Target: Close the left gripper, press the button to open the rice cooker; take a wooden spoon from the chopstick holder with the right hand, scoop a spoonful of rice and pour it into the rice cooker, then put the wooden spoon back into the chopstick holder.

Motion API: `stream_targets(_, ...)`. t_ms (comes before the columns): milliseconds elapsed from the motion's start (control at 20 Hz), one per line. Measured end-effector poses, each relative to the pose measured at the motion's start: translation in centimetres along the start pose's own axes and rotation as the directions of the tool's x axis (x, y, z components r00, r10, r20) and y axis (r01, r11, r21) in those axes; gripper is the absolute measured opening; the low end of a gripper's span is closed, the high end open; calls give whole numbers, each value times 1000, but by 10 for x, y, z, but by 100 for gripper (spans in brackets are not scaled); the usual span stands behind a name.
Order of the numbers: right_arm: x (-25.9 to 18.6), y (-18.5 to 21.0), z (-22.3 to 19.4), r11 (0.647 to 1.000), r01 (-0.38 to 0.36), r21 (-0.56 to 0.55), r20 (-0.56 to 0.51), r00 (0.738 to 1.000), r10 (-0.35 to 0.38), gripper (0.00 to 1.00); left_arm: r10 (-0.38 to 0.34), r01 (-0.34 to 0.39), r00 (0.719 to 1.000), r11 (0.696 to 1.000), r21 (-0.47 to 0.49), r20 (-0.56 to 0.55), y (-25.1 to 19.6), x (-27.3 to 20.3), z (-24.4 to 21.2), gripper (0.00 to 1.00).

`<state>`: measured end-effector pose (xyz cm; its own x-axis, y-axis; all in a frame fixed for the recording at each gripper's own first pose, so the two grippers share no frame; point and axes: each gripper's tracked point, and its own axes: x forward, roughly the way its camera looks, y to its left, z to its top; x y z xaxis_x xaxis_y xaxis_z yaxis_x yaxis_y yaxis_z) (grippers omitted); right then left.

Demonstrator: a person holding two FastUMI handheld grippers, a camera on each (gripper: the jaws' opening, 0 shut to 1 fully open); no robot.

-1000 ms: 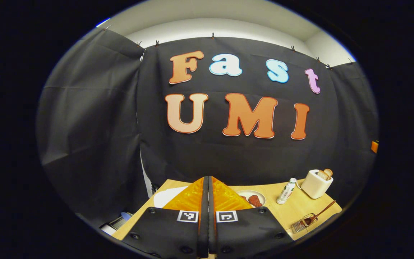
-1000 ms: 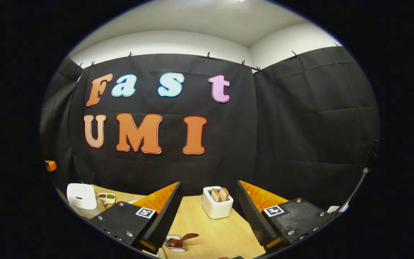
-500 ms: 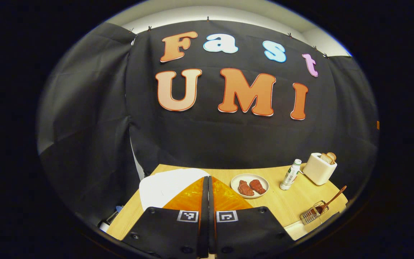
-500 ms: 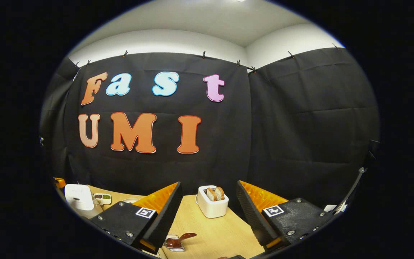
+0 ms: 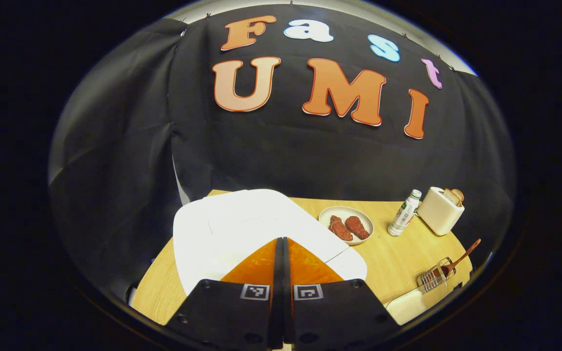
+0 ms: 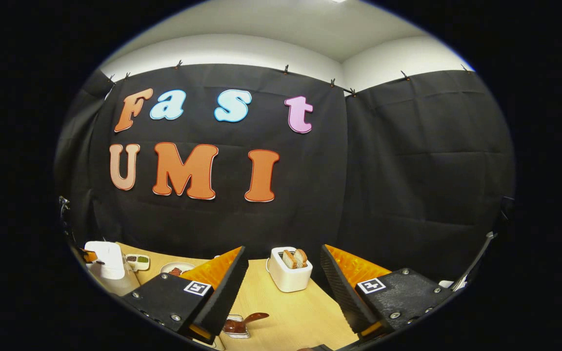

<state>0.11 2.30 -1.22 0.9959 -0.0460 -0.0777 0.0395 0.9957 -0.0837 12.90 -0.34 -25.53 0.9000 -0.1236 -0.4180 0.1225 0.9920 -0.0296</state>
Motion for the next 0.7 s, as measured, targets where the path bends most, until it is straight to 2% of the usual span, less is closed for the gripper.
stream_targets(200, 5, -1, -3, 1000, 4, 11, -7, 1000, -4, 93, -2, 2, 999, 1000, 2, -37, 1, 4, -13, 5)
stream_targets(250, 5, -3, -5, 1000, 6, 12, -9, 1000, -6, 98, -5, 5, 999, 1000, 0, -51, 0, 5, -17, 5)
stream_targets(300, 5, -3, -5, 1000, 7, 14, -11, 1000, -7, 93, -3, 3, 996, 1000, -3, -84, 0, 4, -25, 4)
stream_targets(350, 4, -4, -7, 1000, 9, 17, -13, 1000, -8, 93, -6, 6, 998, 1000, 1, -56, 0, 7, -21, 5)
stream_targets(450, 6, -3, -9, 1000, 9, 21, -20, 1000, -8, 93, -3, 4, 997, 1000, 13, -75, 0, 6, -23, 4)
stream_targets(500, 7, -3, -11, 1000, 7, 22, -25, 1000, -6, 98, -4, 6, 996, 1000, 23, -84, 0, 9, -26, 5)
stream_targets(550, 7, -3, -13, 1000, 5, 25, -30, 1000, -4, 93, 3, 0, 995, 1000, 24, -104, 1, 8, -30, 5)
stream_targets(700, 8, 0, -18, 999, -3, 33, -39, 999, 4, 93, 1, 0, 996, 1000, 10, -88, 0, 9, -27, 5)
